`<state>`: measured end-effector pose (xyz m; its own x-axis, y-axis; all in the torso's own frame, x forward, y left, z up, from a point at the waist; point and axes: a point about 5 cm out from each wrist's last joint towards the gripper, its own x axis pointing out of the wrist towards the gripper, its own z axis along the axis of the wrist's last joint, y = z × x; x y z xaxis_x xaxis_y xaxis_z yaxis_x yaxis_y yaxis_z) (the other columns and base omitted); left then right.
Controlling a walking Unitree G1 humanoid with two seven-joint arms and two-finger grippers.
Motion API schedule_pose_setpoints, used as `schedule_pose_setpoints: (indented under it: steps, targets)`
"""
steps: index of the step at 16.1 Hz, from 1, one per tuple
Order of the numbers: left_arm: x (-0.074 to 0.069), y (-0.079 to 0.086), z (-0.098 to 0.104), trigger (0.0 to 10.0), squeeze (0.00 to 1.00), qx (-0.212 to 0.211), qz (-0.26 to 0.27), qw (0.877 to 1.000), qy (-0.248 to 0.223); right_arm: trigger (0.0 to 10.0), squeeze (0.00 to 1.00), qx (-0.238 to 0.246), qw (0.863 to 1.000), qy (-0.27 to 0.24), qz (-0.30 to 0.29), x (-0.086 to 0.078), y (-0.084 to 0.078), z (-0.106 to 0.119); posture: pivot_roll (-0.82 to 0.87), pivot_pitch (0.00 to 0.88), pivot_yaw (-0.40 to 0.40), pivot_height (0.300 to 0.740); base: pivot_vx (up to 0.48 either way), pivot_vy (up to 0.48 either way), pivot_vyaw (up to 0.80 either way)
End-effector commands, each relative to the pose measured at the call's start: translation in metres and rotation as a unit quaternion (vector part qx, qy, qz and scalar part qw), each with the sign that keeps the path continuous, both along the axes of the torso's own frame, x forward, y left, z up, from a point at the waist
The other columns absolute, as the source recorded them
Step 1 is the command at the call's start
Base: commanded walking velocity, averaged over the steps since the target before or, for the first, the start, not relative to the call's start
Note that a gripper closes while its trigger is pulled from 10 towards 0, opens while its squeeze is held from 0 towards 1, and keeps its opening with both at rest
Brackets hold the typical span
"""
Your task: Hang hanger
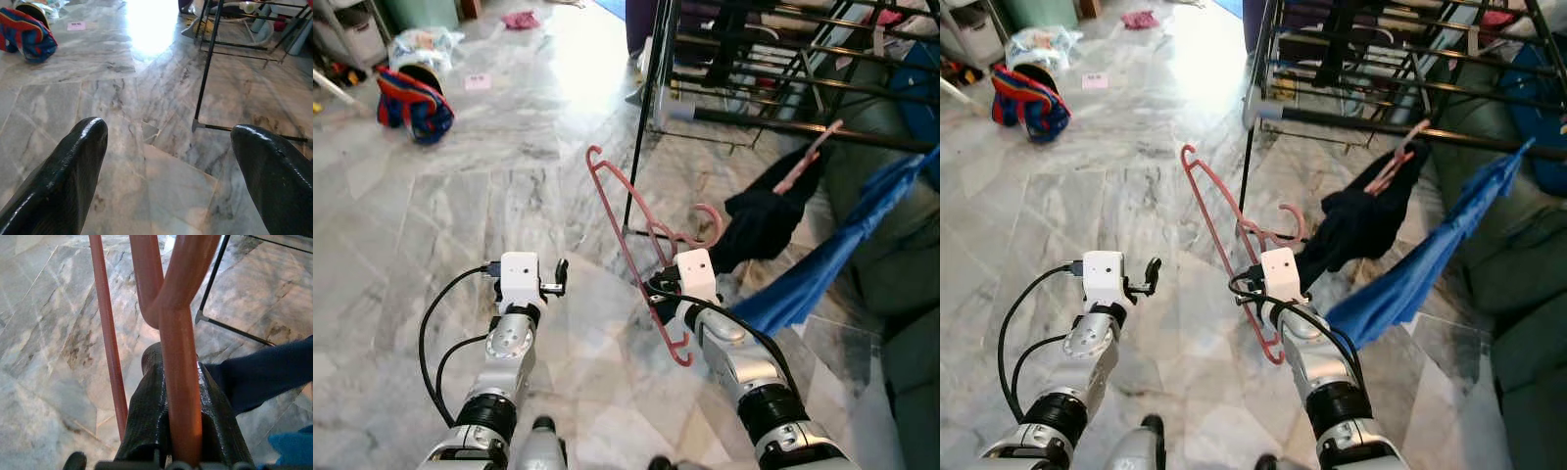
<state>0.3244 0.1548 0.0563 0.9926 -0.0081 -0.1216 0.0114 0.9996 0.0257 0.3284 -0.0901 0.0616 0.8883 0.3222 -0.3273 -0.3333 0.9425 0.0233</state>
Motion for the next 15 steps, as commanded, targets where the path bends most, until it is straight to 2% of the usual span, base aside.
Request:
schedule_pose_setpoints:
  steps: [1,8,12,15]
  targets:
    - [-0.001,-0.003,-0.003,10.0,0.00,0.000,-0.012,1.000,0.004,10.0,0.00,0.000,1.000,-0.002,-0.008,0.001,-0.003,0.000,0.08,0.178,-0.088,0.740,0.259,0.000,0.00]
    - [-0.002,-0.004,-0.003,10.0,0.00,0.000,-0.016,1.000,0.004,10.0,0.00,-0.003,0.999,-0.006,-0.031,0.005,-0.006,0.003,0.09,0.179,-0.087,0.740,0.280,0.000,0.00]
    - [-0.003,-0.006,-0.006,10.0,0.00,0.001,-0.008,1.000,0.013,10.0,0.00,-0.006,0.999,-0.009,-0.030,0.009,-0.006,0.006,0.09,0.185,-0.088,0.740,0.000,0.000,0.00]
    - [-0.004,-0.006,-0.006,10.0,0.00,0.000,-0.009,1.000,0.012,10.0,0.00,-0.007,0.999,-0.016,-0.045,0.019,-0.005,0.016,0.09,0.185,-0.088,0.740,0.000,0.000,0.00]
